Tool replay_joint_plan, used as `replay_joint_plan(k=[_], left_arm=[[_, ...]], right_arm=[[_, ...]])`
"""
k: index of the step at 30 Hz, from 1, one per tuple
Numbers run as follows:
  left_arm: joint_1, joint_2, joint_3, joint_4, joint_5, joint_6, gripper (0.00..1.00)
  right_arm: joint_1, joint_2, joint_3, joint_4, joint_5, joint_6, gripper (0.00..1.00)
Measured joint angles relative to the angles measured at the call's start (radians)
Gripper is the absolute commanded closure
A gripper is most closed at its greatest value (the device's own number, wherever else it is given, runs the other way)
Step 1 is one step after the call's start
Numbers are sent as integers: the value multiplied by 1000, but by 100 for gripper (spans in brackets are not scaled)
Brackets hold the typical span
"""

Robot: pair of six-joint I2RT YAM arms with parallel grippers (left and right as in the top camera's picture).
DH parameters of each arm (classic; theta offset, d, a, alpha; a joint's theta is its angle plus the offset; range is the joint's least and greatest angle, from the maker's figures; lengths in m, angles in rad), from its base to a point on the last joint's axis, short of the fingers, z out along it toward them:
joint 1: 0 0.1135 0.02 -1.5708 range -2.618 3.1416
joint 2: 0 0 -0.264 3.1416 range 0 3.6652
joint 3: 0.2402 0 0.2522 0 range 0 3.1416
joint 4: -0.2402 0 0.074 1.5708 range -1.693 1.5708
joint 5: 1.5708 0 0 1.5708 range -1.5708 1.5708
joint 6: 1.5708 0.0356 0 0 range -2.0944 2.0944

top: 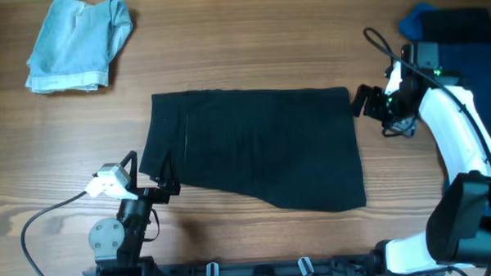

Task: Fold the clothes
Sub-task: 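Grasp the left edge of the trousers with the left gripper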

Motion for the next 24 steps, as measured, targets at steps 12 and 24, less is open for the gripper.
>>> replay_joint_plan(k=[12,24], left_arm=[[0,0,0,3,23,-8,0],[0,0,-3,56,381,-87,0]], right_arm=[[0,0,-154,133,-90,-53,0],[0,0,-154,113,-96,156,0]])
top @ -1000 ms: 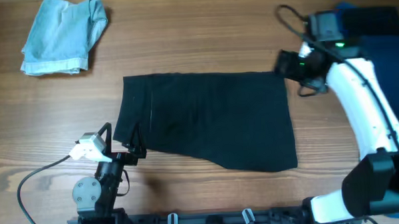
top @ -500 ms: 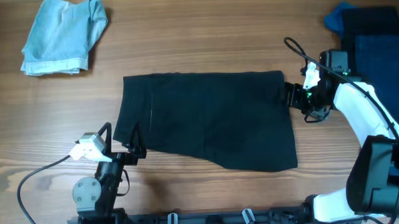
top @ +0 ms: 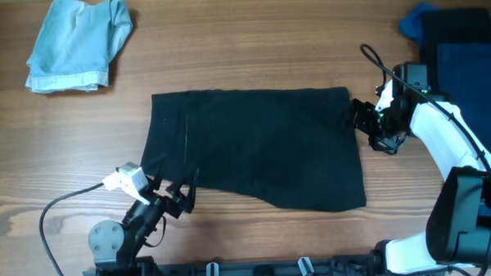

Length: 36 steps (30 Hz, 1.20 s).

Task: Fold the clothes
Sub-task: 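Grasp the left edge of the trousers with the left gripper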

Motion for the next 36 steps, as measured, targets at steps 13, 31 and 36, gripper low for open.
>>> replay_joint_plan(k=[13,31,36], left_arm=[[-2,405,435,-246,-2,97,0],[19,1483,816,-392,-438,425,0],[44,1580,816,-333,-477,473,0]], right_arm=[[0,0,-1,13,-6,137,0],[0,0,-5,254,-8,141,0],[0,0,-5,307,-8,140,0]])
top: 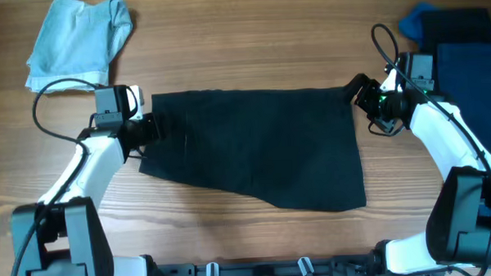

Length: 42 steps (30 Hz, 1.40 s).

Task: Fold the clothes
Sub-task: 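Grasp the left edge of the trousers with the left gripper, then fold the trousers' left side over toward the right with the left gripper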

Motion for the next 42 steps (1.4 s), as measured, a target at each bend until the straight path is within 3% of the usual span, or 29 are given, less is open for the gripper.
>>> replay_joint_plan(k=[14,15,16,18,20,27,32,37,42], left_arm=[[0,89,11,-11,159,68,0],[0,89,12,-11,159,67,5],[0,89,12,-11,162,66,17],[1,91,13,-16,181,53,60],[3,101,13,-34,208,45,96],[3,109,13,-35,233,36,96],[15,100,16,-59,139,-24,96],[86,69,81,-172,16,-38,96],[85,47,312,-455,-61,-45,96]], right_arm=[[0,0,0,0,0,0,0],[0,0,0,0,0,0,0],[0,0,0,0,0,0,0],[0,0,0,0,0,0,0],[0,0,0,0,0,0,0],[0,0,0,0,0,0,0],[0,0,0,0,0,0,0],[0,0,0,0,0,0,0],[0,0,0,5,0,0,0]])
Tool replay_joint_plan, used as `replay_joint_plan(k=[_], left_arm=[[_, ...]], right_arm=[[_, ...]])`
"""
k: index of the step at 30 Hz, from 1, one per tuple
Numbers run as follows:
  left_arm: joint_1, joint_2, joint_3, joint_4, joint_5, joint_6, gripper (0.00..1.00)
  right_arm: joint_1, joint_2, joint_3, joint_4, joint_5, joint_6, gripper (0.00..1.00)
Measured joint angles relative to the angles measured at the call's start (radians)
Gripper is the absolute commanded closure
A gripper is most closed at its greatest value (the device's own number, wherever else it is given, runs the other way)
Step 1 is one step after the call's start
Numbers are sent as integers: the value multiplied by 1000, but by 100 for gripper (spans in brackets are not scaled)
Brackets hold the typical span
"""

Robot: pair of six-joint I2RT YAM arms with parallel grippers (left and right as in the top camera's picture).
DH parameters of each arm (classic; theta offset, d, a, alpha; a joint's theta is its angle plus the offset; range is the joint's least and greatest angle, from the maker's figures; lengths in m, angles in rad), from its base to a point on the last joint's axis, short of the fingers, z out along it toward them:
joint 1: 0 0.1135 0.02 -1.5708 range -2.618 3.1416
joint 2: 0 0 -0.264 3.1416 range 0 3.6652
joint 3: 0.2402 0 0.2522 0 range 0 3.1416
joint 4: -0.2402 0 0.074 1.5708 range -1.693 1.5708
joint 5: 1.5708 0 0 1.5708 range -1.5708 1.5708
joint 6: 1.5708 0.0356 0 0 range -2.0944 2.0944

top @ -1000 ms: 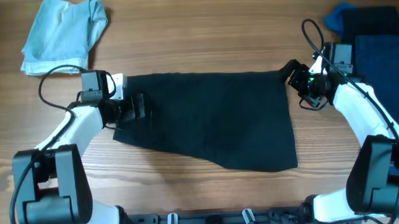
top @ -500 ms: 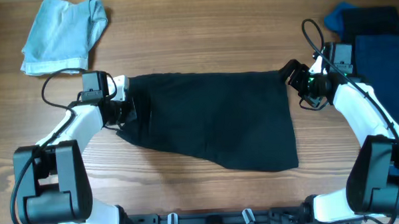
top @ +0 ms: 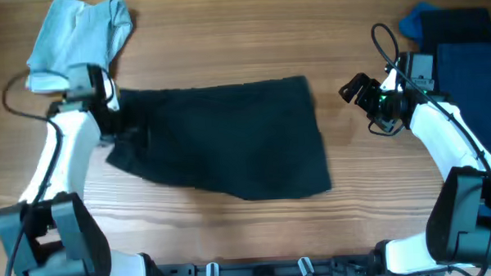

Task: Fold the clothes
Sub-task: 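Fold the trousers' left side over toward the right with the left gripper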

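Observation:
A black garment (top: pixel 221 139) lies spread flat on the wooden table (top: pixel 226 40), a little left of the middle, with its left edge bunched. My left gripper (top: pixel 114 116) is at that bunched left edge and looks shut on the cloth; its fingers are hard to tell from the dark fabric. My right gripper (top: pixel 348 90) hovers just right of the garment's top right corner. It stands apart from the cloth, and its fingers look open with nothing between them.
A folded light blue garment (top: pixel 78 37) lies at the back left, close behind my left arm. A pile of dark blue clothes (top: pixel 459 44) sits at the back right edge. Cables loop from both arms.
The black garment has shifted left, with my left gripper holding its left edge further left and up. The cloth's top right corner now lies clear of my right gripper, which has hardly moved.
First my left gripper was low near the garment's front left corner and my right gripper was off its right edge. Both then closed in on the cloth, reaching its upper left and upper right corners. Now the garment lies further left, free of the right gripper.

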Motion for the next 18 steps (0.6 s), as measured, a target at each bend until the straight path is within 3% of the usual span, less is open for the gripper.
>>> replay_joint_plan(k=[5,18], left_arm=[[-118,-8,254,-221,-62,-21,96],[-669,-9,315,-192,-131,-375,96]], right_arm=[[0,0,0,0,0,0,0],[0,0,0,0,0,0,0]])
